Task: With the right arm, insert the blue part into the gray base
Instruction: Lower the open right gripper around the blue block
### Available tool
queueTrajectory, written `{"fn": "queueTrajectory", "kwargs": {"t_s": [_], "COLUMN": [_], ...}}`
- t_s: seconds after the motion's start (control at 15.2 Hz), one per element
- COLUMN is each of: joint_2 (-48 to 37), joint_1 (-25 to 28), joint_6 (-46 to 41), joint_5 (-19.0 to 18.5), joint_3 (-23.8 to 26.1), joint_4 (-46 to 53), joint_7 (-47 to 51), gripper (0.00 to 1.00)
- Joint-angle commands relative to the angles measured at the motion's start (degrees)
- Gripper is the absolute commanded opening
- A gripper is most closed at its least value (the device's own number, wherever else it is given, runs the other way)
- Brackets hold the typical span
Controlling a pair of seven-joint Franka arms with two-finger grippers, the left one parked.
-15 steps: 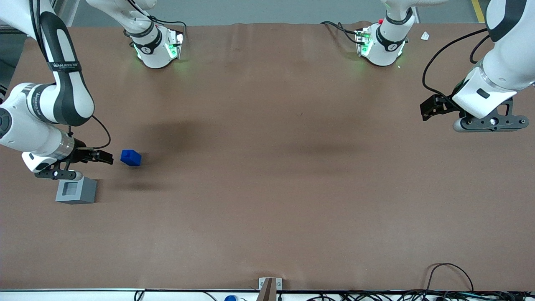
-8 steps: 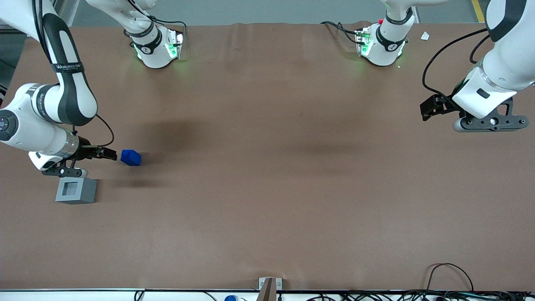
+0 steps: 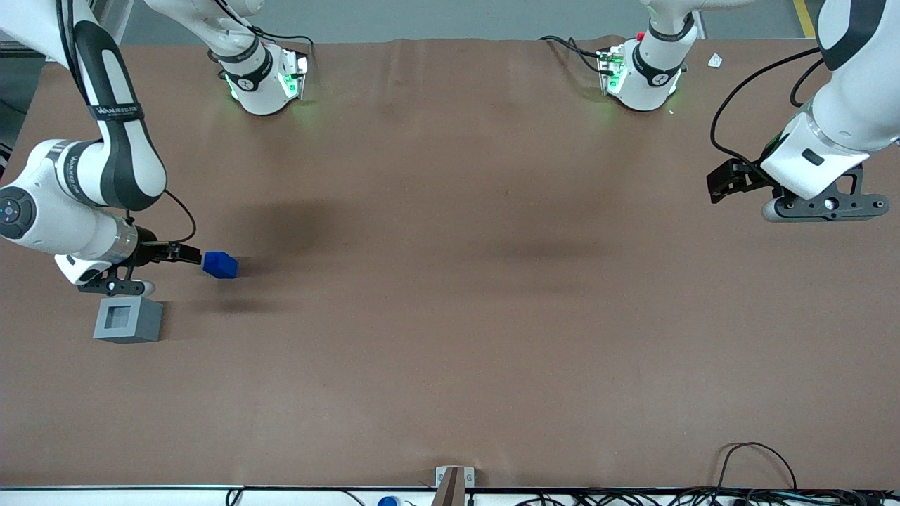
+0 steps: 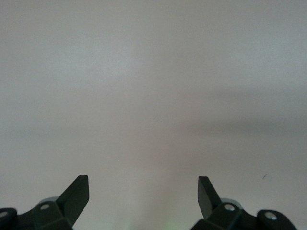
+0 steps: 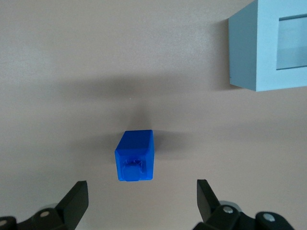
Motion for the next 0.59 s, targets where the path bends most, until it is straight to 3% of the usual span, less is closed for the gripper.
{"fn": "queueTrajectory", "kwargs": {"t_s": [0.0,0.26,0.46,0.53], "joint_2": [-2.01,-1.83,-1.75,-1.75], "joint_1": [-0.74,-2.85,-4.08,-4.08], "joint_6": [-0.16,-1.12,-2.79,-3.15], "joint_5": [0.53,0.71,6.40,6.60], "joint_3": [0.29,0.29,0.12,0.12], "joint_4": [-1.36,-1.36,-1.62,-1.62], "joint_7": [-9.24,-13.95,-14.91,-16.92], "gripper": [1.00,1.00,1.00,1.00]}}
